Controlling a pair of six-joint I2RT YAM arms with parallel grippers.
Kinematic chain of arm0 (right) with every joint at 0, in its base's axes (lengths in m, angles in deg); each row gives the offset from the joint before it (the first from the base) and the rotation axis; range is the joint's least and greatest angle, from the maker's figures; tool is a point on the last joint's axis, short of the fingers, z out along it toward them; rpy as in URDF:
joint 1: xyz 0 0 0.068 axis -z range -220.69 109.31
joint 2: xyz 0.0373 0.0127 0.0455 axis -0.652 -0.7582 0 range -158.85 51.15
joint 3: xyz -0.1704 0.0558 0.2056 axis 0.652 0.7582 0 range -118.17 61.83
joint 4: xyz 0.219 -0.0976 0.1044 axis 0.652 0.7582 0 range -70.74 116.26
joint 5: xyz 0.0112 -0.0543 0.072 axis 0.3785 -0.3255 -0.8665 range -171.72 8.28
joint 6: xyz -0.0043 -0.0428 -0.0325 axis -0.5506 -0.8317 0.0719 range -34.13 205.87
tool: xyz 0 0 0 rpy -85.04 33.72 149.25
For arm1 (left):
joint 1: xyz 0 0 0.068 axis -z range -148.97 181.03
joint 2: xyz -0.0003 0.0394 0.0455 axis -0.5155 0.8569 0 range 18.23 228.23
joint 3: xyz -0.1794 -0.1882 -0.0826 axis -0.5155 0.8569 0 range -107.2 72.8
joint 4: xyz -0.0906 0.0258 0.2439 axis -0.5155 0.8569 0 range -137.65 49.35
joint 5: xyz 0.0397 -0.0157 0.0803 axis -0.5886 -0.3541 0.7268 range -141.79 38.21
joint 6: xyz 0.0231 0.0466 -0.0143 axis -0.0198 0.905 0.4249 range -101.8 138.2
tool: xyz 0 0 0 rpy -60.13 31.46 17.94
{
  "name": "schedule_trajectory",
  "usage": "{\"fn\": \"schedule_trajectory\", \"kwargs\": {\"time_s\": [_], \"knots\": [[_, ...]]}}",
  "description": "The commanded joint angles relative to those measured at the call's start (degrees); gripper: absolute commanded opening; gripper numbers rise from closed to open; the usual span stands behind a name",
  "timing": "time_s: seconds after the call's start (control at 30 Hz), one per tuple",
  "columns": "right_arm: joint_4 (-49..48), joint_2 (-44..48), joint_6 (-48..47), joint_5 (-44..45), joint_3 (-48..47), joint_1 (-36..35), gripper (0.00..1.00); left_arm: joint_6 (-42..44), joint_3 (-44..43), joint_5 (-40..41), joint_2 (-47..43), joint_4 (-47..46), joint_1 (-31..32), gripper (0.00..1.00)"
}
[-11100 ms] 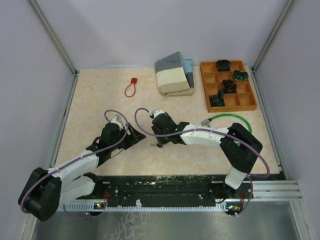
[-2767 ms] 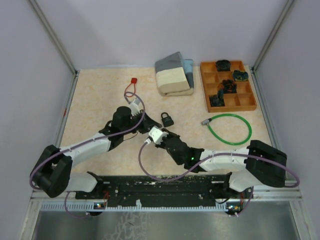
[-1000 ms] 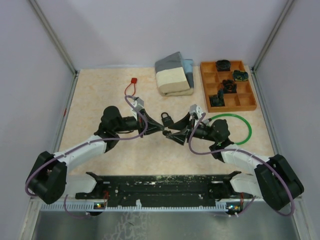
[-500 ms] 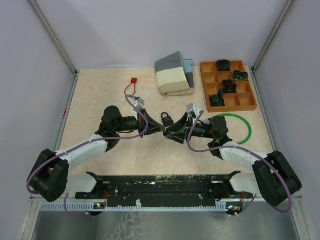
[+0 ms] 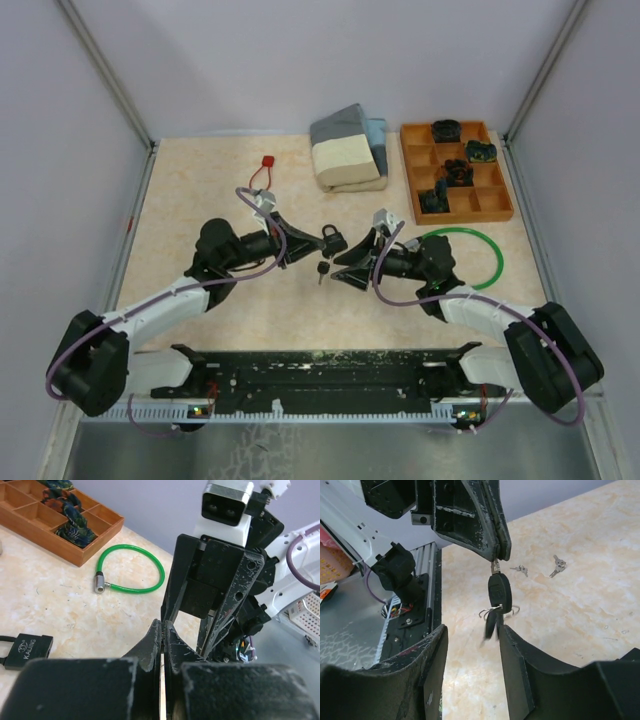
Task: Unlock with the key
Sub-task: Pick up the key from the center of the board.
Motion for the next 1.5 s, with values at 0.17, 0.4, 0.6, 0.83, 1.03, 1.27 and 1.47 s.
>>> {"fn": "schedule_trajectory", "kwargs": {"time_s": [0.17,0.4,0.6,0.83,1.03,1.27,1.47], "knots": [[-0.08,4.91,-1.68,2.45,-0.04,0.58,0.47,-0.52,0.45,-2.02,0.33,-4.26,-0.29,0.00],[1.46,8.44,-0.29,1.68,-1.38,1.85,0.48,3.94,-1.05,-9.72,-0.20,-0.38,-0.29,0.00],[2.12,6.40,0.86,0.91,-3.29,1.42,0.48,3.13,-1.78,-12.78,0.52,-1.21,-0.21,0.00],[-1.96,3.38,2.85,0.71,-3.43,-0.51,0.45,1.37,-2.12,-14.33,2.07,-4.02,-0.05,0.00],[-3.12,1.43,3.23,0.41,-4.01,-1.69,0.40,0.90,-2.58,-15.07,2.96,-4.92,0.23,0.00],[-4.19,0.17,3.62,-0.85,-4.13,-2.15,0.32,0.38,-2.50,-14.88,2.88,-5.66,0.36,0.00],[-5.96,-0.54,4.46,-1.54,-3.98,-2.27,0.24,-0.37,-2.42,-15.18,3.10,-6.65,0.41,0.00]]}}
